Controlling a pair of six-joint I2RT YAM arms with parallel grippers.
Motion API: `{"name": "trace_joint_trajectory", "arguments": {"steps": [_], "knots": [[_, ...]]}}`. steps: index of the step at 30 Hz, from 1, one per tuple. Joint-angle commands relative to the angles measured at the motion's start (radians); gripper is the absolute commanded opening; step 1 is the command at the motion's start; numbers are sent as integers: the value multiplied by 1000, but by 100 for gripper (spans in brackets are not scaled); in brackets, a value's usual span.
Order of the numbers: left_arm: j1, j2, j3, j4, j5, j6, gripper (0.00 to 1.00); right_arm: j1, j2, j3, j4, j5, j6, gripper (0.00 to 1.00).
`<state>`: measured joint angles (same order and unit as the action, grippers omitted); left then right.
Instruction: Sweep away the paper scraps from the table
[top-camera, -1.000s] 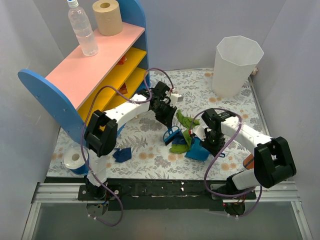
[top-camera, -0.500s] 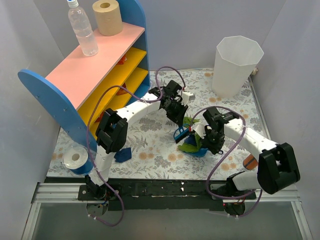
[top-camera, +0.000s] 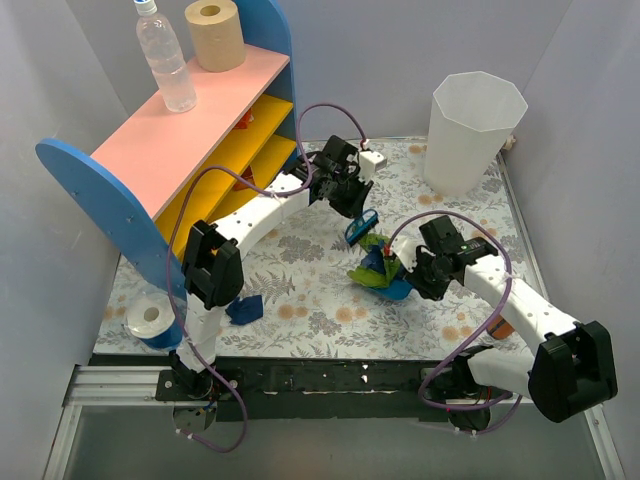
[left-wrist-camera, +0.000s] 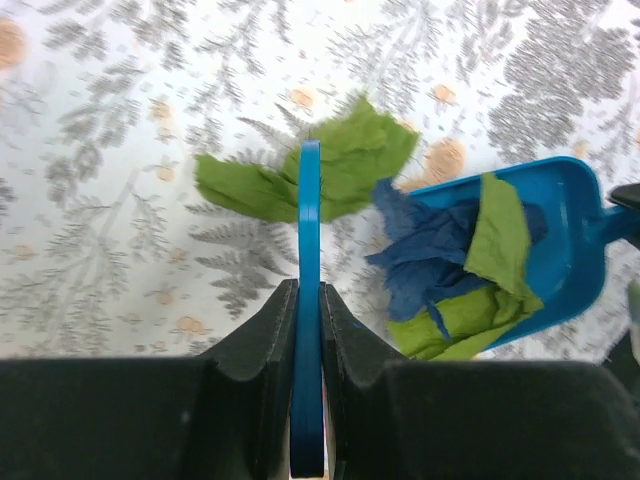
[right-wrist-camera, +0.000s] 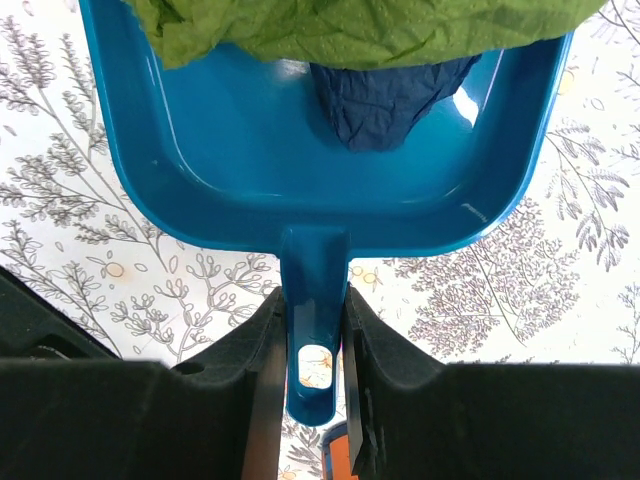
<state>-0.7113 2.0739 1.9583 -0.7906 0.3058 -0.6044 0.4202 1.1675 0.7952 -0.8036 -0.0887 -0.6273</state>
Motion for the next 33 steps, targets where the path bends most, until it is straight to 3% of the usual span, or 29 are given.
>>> {"name": "trace_joint_trajectory", "arguments": {"steps": [1, 8, 11, 13, 21, 29, 33], "knots": [[1, -94, 42, 91, -189, 66, 0, -40, -6, 1, 17, 27, 9, 1], [1, 40, 111, 188, -331, 181, 0, -92, 34, 12, -83, 50, -2, 1], [1, 101, 132, 209, -321, 187, 0, -93, 38, -2, -91, 86, 0, 1], [1, 144, 165, 189, -307, 167, 0, -104, 43, -11, -71, 196, -3, 1], [-1, 172, 97, 116, -77, 61, 0, -146, 100, 6, -109, 172, 0, 1], [-11, 123, 51, 67, 231, -9, 0, -143, 228, 73, -36, 100, -28, 1], [-34, 103, 48, 70, 273, -63, 0, -138, 285, 157, -46, 0, -31, 1]]}}
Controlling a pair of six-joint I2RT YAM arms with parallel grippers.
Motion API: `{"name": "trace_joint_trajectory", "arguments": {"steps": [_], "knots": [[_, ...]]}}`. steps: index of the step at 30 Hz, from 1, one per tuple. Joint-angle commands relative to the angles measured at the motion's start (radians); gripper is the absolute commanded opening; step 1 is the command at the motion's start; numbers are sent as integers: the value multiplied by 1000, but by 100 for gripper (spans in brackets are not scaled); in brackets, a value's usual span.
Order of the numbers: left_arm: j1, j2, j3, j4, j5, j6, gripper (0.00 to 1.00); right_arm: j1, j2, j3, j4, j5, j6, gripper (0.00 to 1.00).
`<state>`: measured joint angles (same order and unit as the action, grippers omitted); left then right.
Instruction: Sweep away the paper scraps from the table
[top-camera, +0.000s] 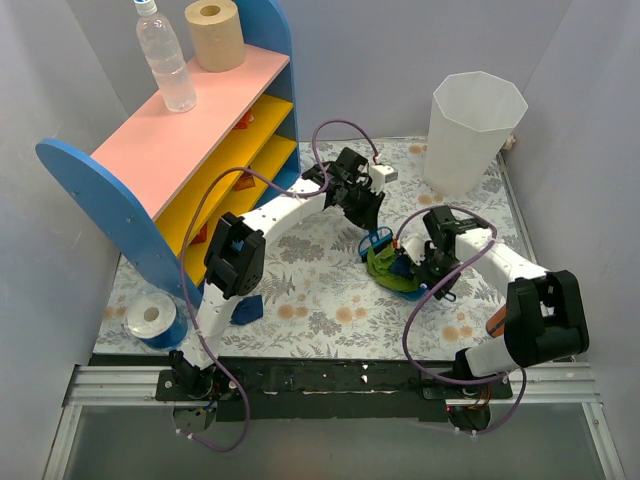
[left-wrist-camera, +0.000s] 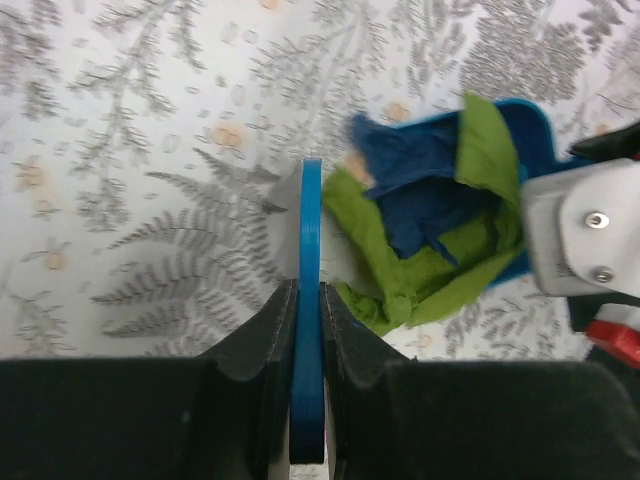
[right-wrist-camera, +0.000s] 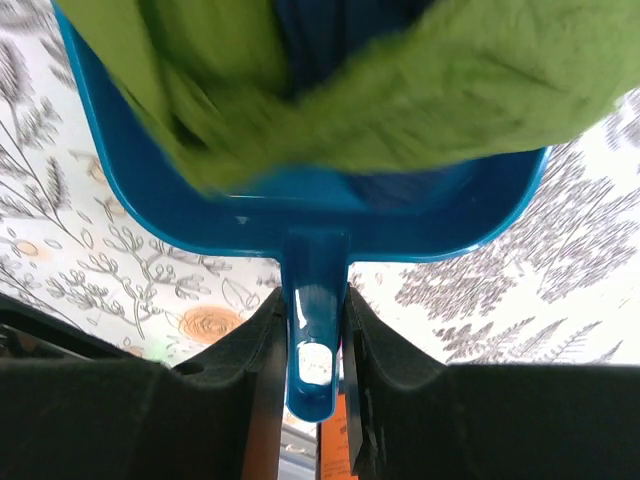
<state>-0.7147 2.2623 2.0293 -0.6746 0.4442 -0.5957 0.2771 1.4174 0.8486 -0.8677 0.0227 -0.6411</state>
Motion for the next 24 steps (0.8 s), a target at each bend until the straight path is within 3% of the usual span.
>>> {"name": "trace_joint_trajectory", "arguments": {"steps": [1, 5, 16, 24], "knots": [[-34, -90, -21, -45, 136, -79, 0, 5, 41, 118, 15, -131, -17, 1], [-38, -121, -12, -39, 62, -88, 0, 5, 29, 126, 13, -194, -12, 1], [-26, -270, 26, 15, -315, 23, 0, 5, -123, 1, 128, -290, 35, 1], [-15, -305, 42, 18, -372, 62, 0, 5, -164, 6, 214, -334, 89, 1]]}}
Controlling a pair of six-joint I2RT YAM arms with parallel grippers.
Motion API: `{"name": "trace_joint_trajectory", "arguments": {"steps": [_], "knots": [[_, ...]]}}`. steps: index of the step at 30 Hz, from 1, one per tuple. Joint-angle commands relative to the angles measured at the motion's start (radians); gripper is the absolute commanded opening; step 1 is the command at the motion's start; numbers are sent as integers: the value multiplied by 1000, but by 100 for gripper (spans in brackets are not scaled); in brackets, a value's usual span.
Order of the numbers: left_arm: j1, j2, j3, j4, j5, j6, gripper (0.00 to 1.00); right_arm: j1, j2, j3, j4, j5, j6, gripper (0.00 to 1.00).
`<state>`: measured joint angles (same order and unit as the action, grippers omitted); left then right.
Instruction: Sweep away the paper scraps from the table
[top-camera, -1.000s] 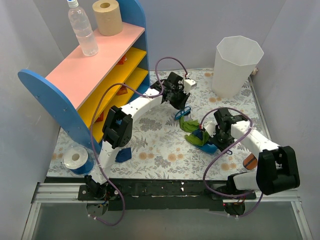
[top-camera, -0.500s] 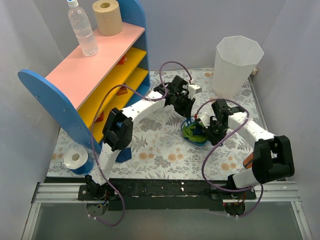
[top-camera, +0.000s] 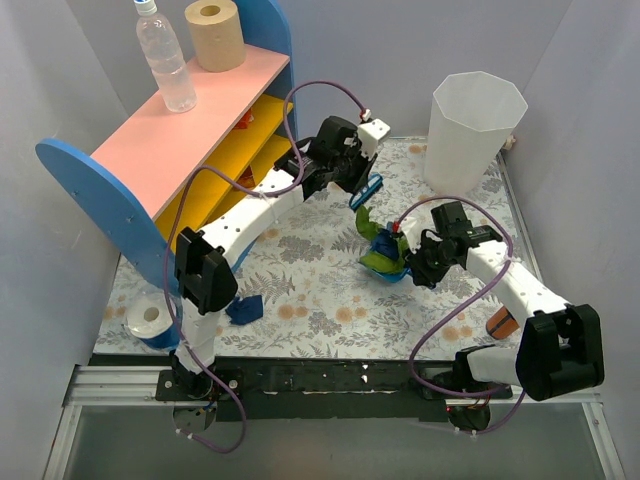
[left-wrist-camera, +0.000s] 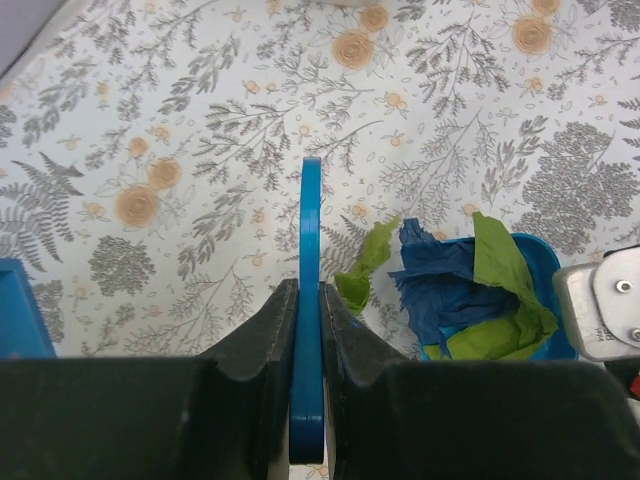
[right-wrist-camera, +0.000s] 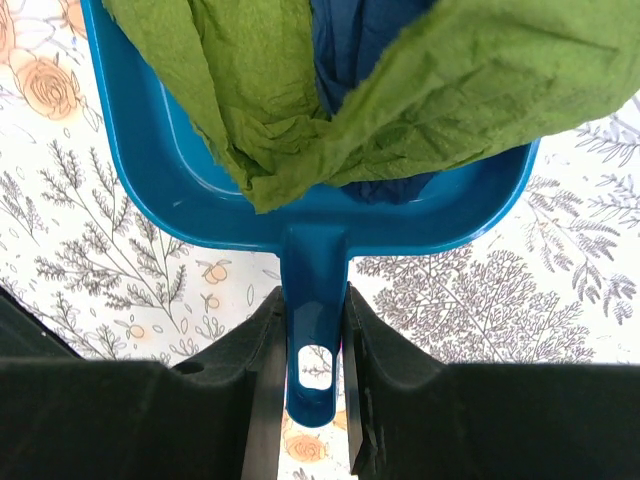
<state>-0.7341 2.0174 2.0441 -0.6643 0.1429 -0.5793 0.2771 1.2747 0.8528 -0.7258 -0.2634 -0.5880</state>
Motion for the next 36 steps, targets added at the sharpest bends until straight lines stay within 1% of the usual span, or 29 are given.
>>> {"name": "trace_joint_trajectory", "arguments": {"steps": [1, 7, 12, 15, 18, 19, 24, 27, 29, 30, 32, 36], "knots": [[4, -63, 27, 11, -84, 52, 0, 4, -24, 2, 72, -48, 37, 1], [19, -115, -18, 5, -167, 79, 0, 5, -54, 11, 46, -39, 31, 1], [41, -183, -134, 3, -193, 79, 0, 5, -80, 35, 34, -43, 65, 1], [61, -206, -168, -1, -204, 68, 0, 5, -77, 77, 25, -40, 114, 1], [82, -246, -219, -15, -200, 62, 0, 4, -58, 170, 20, -45, 152, 1], [90, -264, -257, -17, -206, 59, 0, 5, -43, 222, 19, -46, 180, 1], [119, -414, -413, -14, -210, 59, 0, 4, 29, 409, 17, -36, 241, 1], [125, -471, -525, -26, -164, 102, 0, 4, 84, 527, 40, 4, 290, 1], [127, -483, -565, -44, -144, 104, 0, 4, 110, 605, 66, 81, 336, 1], [125, -491, -571, -50, -102, 104, 0, 2, 142, 635, 81, 98, 344, 1], [125, -497, -579, -69, -68, 117, 0, 1, 179, 699, 83, 122, 346, 1], [127, -494, -582, -87, -4, 128, 0, -12, 288, 879, 85, 142, 375, 1]]}}
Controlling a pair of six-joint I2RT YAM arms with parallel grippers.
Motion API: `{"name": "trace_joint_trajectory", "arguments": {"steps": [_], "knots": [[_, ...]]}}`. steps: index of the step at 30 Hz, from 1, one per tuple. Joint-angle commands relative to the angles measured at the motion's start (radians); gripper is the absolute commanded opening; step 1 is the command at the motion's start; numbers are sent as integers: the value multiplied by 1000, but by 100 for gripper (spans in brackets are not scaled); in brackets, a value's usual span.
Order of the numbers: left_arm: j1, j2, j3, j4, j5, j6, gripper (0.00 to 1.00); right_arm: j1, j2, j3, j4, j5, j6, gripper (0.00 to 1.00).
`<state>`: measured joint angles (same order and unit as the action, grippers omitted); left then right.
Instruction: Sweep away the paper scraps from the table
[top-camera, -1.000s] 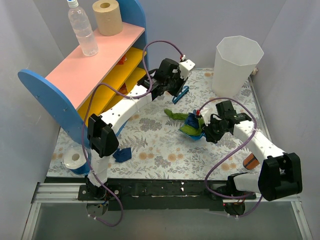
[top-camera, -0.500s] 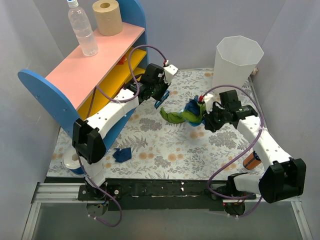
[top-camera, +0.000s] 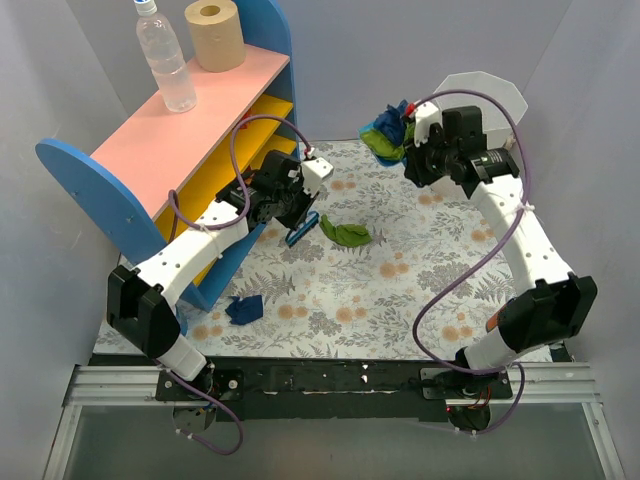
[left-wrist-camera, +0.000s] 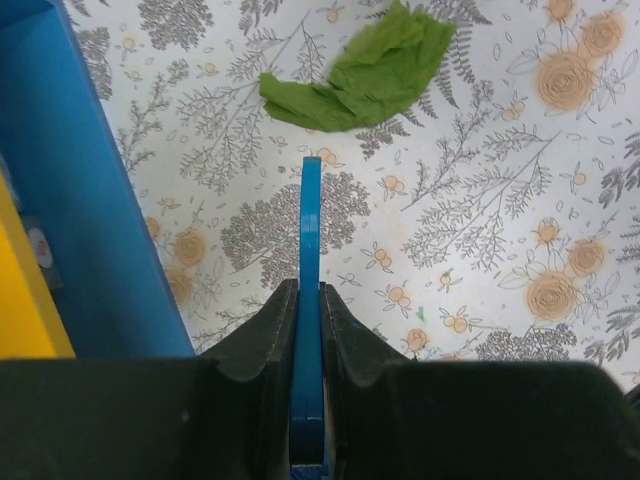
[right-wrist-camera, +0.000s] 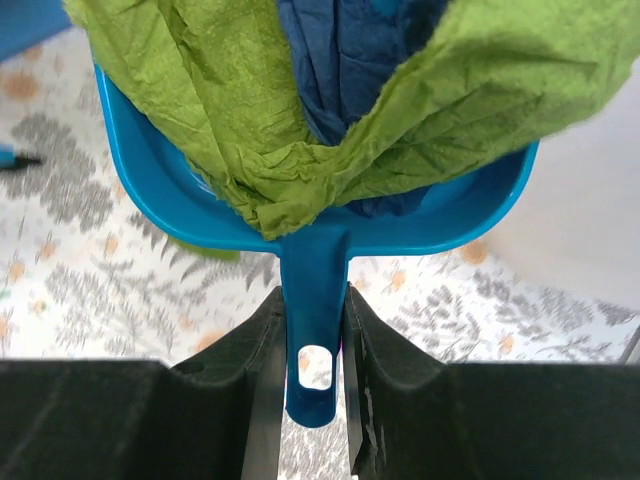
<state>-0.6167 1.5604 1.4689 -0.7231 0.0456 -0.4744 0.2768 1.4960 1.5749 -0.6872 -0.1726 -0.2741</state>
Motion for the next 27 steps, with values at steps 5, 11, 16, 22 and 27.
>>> {"name": "trace_joint_trajectory", "arguments": {"steps": [5, 11, 16, 22, 27], "knots": [[11, -25, -1, -67, 186, 33, 0, -36, 148, 296, 87, 156, 81, 1], [11, -17, -18, -81, 241, 34, 0, -106, 222, 441, 113, 222, 122, 1], [11, -3, -24, -94, 272, 34, 0, -163, 253, 510, 129, 231, 134, 1], [11, 23, -10, -105, 319, 28, 0, -229, 254, 543, 161, 274, 131, 1], [11, 33, -4, -108, 333, 22, 0, -293, 257, 547, 181, 312, 136, 1]]}}
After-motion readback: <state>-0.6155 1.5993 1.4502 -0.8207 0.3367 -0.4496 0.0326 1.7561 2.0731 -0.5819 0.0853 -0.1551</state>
